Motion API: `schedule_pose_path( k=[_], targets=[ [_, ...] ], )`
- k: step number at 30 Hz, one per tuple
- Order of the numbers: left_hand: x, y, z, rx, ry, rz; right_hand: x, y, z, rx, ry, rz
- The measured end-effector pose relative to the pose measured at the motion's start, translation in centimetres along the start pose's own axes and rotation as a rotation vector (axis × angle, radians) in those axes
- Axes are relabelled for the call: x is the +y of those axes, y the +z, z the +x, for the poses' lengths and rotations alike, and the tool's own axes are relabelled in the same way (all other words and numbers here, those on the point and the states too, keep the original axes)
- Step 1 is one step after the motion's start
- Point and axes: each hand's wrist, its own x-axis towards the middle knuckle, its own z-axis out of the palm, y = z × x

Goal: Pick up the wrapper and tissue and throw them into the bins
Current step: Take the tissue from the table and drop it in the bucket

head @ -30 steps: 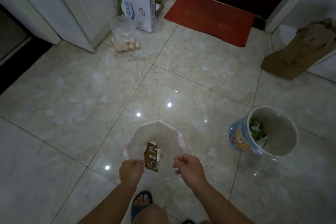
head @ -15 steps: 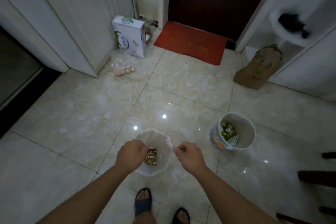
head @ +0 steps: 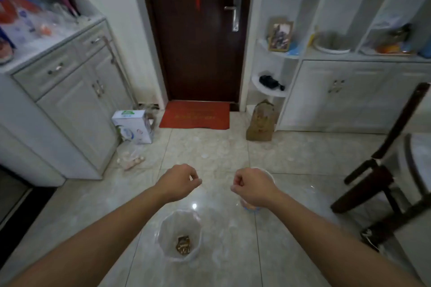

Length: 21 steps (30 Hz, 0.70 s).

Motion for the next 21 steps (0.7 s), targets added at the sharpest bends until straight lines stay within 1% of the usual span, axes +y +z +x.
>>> schedule_pose_path(
  k=[4, 7, 9, 11, 14, 17, 21],
  targets=[
    [5.0, -0.7, -2.6, -0.023, 0.148, 0.09, 1.8, -2.4, -7.1, 0.112, 0.066, -0.002],
    [8.9, -0.2, -5.1, -0.041, 0.259, 0.133, 2.8, -3.9, -12.6, 0.141, 0.143, 0.005],
    [11.6, 0.4, -6.9, -0.089, 0.335, 0.152, 3.6, -4.7, -16.1, 0.167, 0.201, 0.019],
    [14.7, 1.4, -8.4, -0.146, 0.412, 0.204, 5.2, -5.5, -19.9, 0.2, 0.26, 0.039],
    [18.6, 2.8, -10.0, -0.169, 0.483, 0.255, 7.0, -6.7, -24.8, 0.212, 0.311, 0.08],
    [24.0, 5.0, -12.5, -0.178, 0.567, 0.234, 9.5, -8.2, -29.7, 0.282, 0.351, 0.193],
    [31.4, 8.9, -15.7, -0.207, 0.679, 0.244, 14.1, -9.8, -35.7, 0.365, 0.41, 0.215]
  ],
)
